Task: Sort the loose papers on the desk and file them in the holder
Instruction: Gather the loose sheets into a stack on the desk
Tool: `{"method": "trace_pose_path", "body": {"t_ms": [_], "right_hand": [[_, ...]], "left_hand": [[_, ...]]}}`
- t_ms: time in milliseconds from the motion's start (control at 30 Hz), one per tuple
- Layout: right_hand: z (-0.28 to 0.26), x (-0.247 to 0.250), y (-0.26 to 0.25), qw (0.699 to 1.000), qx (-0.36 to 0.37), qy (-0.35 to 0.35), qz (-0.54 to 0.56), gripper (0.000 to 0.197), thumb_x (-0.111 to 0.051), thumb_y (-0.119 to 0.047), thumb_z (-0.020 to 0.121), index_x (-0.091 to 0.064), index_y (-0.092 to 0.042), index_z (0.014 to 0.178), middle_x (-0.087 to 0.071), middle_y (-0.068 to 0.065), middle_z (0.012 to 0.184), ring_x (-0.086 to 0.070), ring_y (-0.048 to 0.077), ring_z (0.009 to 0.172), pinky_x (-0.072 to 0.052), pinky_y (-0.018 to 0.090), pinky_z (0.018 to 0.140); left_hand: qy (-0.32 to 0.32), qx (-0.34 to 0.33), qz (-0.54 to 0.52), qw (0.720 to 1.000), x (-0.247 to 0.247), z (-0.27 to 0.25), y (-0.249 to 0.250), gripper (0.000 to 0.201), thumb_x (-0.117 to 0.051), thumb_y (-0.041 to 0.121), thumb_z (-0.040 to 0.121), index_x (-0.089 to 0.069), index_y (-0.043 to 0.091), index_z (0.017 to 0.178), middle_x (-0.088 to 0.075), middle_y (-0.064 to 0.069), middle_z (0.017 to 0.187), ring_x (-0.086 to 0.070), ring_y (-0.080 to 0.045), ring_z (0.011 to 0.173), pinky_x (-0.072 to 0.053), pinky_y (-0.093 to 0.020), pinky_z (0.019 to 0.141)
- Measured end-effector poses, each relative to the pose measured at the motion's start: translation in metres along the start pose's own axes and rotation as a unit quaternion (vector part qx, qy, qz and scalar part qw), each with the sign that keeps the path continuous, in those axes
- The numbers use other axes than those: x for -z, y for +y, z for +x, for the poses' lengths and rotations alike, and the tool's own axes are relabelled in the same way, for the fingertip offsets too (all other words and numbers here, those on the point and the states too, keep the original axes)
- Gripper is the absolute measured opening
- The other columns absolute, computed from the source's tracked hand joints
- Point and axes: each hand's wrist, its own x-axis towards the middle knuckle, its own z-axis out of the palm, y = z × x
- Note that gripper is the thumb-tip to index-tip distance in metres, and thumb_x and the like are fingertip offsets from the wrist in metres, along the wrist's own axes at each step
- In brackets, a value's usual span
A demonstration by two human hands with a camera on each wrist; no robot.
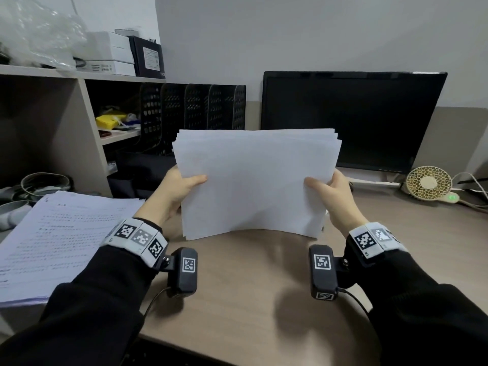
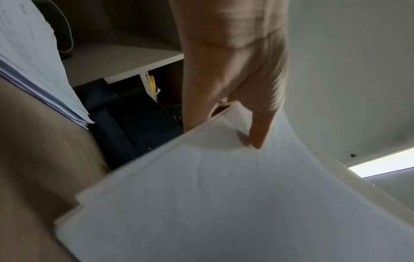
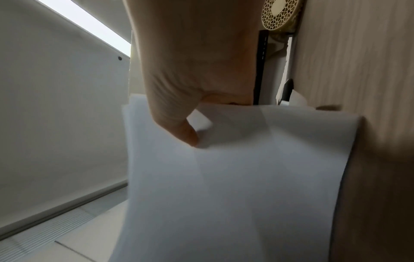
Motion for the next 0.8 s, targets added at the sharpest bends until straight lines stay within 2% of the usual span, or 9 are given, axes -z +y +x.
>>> {"method": "trace_pose_path", "body": {"t_ms": [100, 167, 233, 300, 433, 533, 667, 733, 800], "right_hand": [[0.004, -0.007, -0.013, 1.000, 0.023, 0.018, -0.001, 0.024, -0.057, -0.005, 0.090, -0.057, -0.010, 0.113, -0.067, 0.004, 0.107, -0.066, 0.016, 0.091, -0.054, 0.026, 0.074], [0.005, -0.007, -0.015, 0.999, 0.032, 0.034, 0.007, 0.026, -0.060, -0.006, 0.087, -0.055, -0.008, 0.112, -0.066, 0.005, 0.107, -0.065, 0.015, 0.089, -0.054, 0.021, 0.068], [0.003, -0.003, -0.011, 0.998, 0.023, 0.048, 0.017, 0.036, -0.065, -0.010, 0.080, -0.054, -0.005, 0.115, -0.064, 0.010, 0.111, -0.065, 0.021, 0.095, -0.054, 0.028, 0.073], [-0.001, -0.001, -0.007, 0.999, 0.010, 0.050, 0.020, 0.043, -0.067, -0.015, 0.072, -0.055, -0.006, 0.112, -0.064, 0.011, 0.110, -0.064, 0.022, 0.094, -0.053, 0.031, 0.074], [-0.002, -0.008, -0.007, 0.998, 0.004, 0.053, 0.021, 0.025, -0.062, -0.007, 0.082, -0.056, -0.012, 0.105, -0.065, 0.008, 0.105, -0.063, 0.017, 0.085, -0.049, 0.029, 0.070], [0.003, -0.011, -0.021, 0.998, 0.024, 0.052, 0.010, 0.017, -0.055, -0.009, 0.088, -0.056, -0.017, 0.103, -0.066, 0.005, 0.104, -0.064, 0.018, 0.088, -0.051, 0.030, 0.073], [0.015, -0.006, -0.031, 0.998, 0.039, 0.052, 0.015, 0.029, -0.059, -0.011, 0.085, -0.052, -0.009, 0.113, -0.063, 0.006, 0.108, -0.063, 0.018, 0.091, -0.050, 0.026, 0.069], [0.014, -0.002, -0.023, 0.999, 0.010, 0.037, 0.006, 0.047, -0.067, -0.020, 0.075, -0.051, -0.009, 0.117, -0.062, 0.007, 0.111, -0.065, 0.021, 0.096, -0.054, 0.030, 0.072], [0.008, -0.002, -0.010, 0.999, -0.025, 0.022, -0.012, 0.060, -0.069, -0.029, 0.065, -0.051, -0.012, 0.119, -0.064, 0.007, 0.112, -0.066, 0.024, 0.098, -0.056, 0.037, 0.077]], "left_hand": [[0.040, -0.001, -0.025, 0.999, -0.004, 0.005, 0.015, 0.029, -0.064, 0.005, 0.088, -0.060, 0.009, 0.116, -0.065, -0.009, 0.112, -0.064, -0.024, 0.096, -0.052, -0.040, 0.089], [0.034, -0.011, -0.049, 0.998, 0.001, 0.006, 0.020, 0.035, -0.071, 0.011, 0.083, -0.062, 0.007, 0.116, -0.067, -0.006, 0.111, -0.066, -0.020, 0.094, -0.053, -0.036, 0.085], [0.017, -0.008, -0.027, 0.999, 0.010, 0.004, 0.018, 0.053, -0.083, 0.019, 0.069, -0.064, 0.009, 0.117, -0.069, -0.004, 0.112, -0.067, -0.019, 0.099, -0.053, -0.035, 0.084], [0.017, 0.004, -0.011, 1.000, 0.015, 0.000, 0.013, 0.060, -0.085, 0.020, 0.061, -0.065, 0.011, 0.116, -0.070, -0.004, 0.112, -0.067, -0.020, 0.101, -0.053, -0.036, 0.084], [0.043, -0.005, -0.003, 0.999, 0.008, -0.001, 0.009, 0.040, -0.077, 0.009, 0.074, -0.063, 0.013, 0.110, -0.069, -0.003, 0.108, -0.064, -0.023, 0.104, -0.051, -0.037, 0.088], [0.070, -0.020, -0.008, 0.997, 0.002, 0.006, 0.021, 0.029, -0.067, 0.001, 0.084, -0.060, 0.012, 0.110, -0.066, -0.006, 0.106, -0.062, -0.024, 0.101, -0.050, -0.035, 0.086], [0.063, -0.039, -0.032, 0.997, 0.008, 0.012, 0.034, 0.030, -0.070, 0.005, 0.083, -0.061, 0.011, 0.111, -0.066, -0.008, 0.111, -0.064, -0.023, 0.098, -0.052, -0.036, 0.085], [0.038, -0.021, -0.022, 0.999, 0.012, 0.009, 0.027, 0.040, -0.075, 0.006, 0.078, -0.060, 0.007, 0.115, -0.067, -0.009, 0.113, -0.065, -0.025, 0.101, -0.053, -0.038, 0.085], [0.019, -0.003, -0.001, 1.000, 0.011, 0.003, 0.015, 0.038, -0.073, 0.003, 0.079, -0.061, 0.008, 0.115, -0.067, -0.010, 0.113, -0.065, -0.026, 0.103, -0.052, -0.041, 0.089]]}}
